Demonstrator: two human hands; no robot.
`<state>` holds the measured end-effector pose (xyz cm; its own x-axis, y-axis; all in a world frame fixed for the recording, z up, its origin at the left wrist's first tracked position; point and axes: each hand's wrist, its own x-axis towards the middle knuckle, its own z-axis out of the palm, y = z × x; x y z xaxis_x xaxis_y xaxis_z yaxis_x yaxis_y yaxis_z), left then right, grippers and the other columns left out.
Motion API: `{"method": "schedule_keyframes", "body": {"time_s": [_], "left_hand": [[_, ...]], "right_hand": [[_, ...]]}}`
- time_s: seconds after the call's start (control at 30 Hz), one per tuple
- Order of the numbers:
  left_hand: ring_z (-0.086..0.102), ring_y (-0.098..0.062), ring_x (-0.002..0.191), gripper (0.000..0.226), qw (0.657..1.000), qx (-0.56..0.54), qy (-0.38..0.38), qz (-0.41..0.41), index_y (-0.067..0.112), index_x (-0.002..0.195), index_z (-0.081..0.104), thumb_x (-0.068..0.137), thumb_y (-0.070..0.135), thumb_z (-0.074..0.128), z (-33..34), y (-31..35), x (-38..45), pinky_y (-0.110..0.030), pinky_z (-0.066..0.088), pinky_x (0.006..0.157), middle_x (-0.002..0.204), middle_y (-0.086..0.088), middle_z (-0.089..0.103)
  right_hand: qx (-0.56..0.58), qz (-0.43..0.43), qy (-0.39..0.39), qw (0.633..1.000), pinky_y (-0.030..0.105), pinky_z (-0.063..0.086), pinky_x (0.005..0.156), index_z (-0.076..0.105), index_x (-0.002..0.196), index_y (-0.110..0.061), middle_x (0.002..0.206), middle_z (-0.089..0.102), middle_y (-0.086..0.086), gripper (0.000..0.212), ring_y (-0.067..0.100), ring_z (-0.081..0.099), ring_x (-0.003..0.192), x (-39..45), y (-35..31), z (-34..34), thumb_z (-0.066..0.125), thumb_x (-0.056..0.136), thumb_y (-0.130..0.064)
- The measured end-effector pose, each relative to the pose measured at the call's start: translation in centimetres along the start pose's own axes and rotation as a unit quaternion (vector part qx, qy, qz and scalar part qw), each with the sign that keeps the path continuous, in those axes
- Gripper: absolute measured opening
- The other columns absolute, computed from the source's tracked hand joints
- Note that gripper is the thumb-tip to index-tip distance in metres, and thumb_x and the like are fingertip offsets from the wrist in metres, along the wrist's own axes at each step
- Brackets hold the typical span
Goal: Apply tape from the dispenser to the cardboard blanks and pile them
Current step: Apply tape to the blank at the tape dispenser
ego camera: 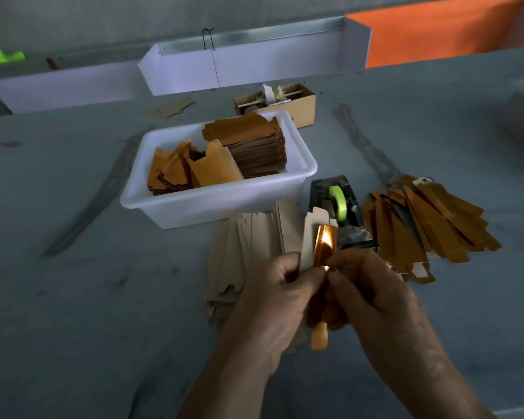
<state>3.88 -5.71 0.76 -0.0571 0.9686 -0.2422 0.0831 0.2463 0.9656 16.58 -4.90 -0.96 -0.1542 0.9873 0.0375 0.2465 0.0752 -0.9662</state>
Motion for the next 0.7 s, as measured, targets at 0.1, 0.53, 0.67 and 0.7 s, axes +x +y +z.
{"method": "schedule_keyframes", "body": {"time_s": [0.1, 0.53, 0.67, 0.7], "left_hand": [[0.071, -0.023, 0.087, 0.012, 1.0, -0.004, 0.0, -0.022, 0.022, 0.091, 0.074, 0.091, 0.024, 0.062, -0.2, 0.0, -0.1, -0.046, 0.054, 0.086, 0.088, -0.003, 0.075], [0.063, 0.003, 0.062, 0.004, 0.999, 0.034, 0.036, 0.0, 0.028, 0.082, 0.067, 0.081, 0.029, 0.072, 0.1, -0.3, -0.4, -0.01, 0.044, 0.054, 0.068, 0.014, 0.068], [0.062, 0.01, 0.073, 0.009, 0.987, 0.097, 0.119, 0.043, 0.035, 0.085, 0.069, 0.083, 0.027, 0.071, 0.6, -0.3, -0.6, -0.005, 0.047, 0.059, 0.075, 0.017, 0.07], [0.062, 0.01, 0.076, 0.01, 0.981, 0.12, 0.137, 0.058, 0.036, 0.089, 0.069, 0.084, 0.028, 0.07, 0.9, -0.1, -0.7, -0.003, 0.045, 0.059, 0.078, 0.015, 0.069]], "right_hand": [[-0.003, 0.016, 0.056, 0.998, 0.021, 0.051, 0.052, 0.055, 0.089, -0.033, 0.073, 0.068, -0.007, 0.02, 0.007, 0.065, 0.064, -0.2, -0.2, -0.1, 0.062, 0.072, -0.042], [0.182, 0.14, 0.014, 0.973, 0.045, 0.053, 0.086, 0.068, 0.093, -0.015, 0.083, 0.072, 0.008, 0.033, 0.025, 0.069, 0.084, 0.5, -0.1, -0.7, 0.061, 0.065, -0.033], [0.163, 0.138, 0.041, 0.976, 0.043, 0.055, 0.082, 0.068, 0.089, -0.018, 0.085, 0.07, 0.011, 0.013, 0.028, 0.067, 0.087, 0.8, 0.1, -0.5, 0.065, 0.077, -0.023], [0.161, 0.137, 0.046, 0.976, 0.041, 0.055, 0.08, 0.068, 0.089, -0.018, 0.085, 0.07, 0.011, 0.01, 0.028, 0.067, 0.087, 0.8, 0.1, -0.4, 0.064, 0.08, -0.021]]}}
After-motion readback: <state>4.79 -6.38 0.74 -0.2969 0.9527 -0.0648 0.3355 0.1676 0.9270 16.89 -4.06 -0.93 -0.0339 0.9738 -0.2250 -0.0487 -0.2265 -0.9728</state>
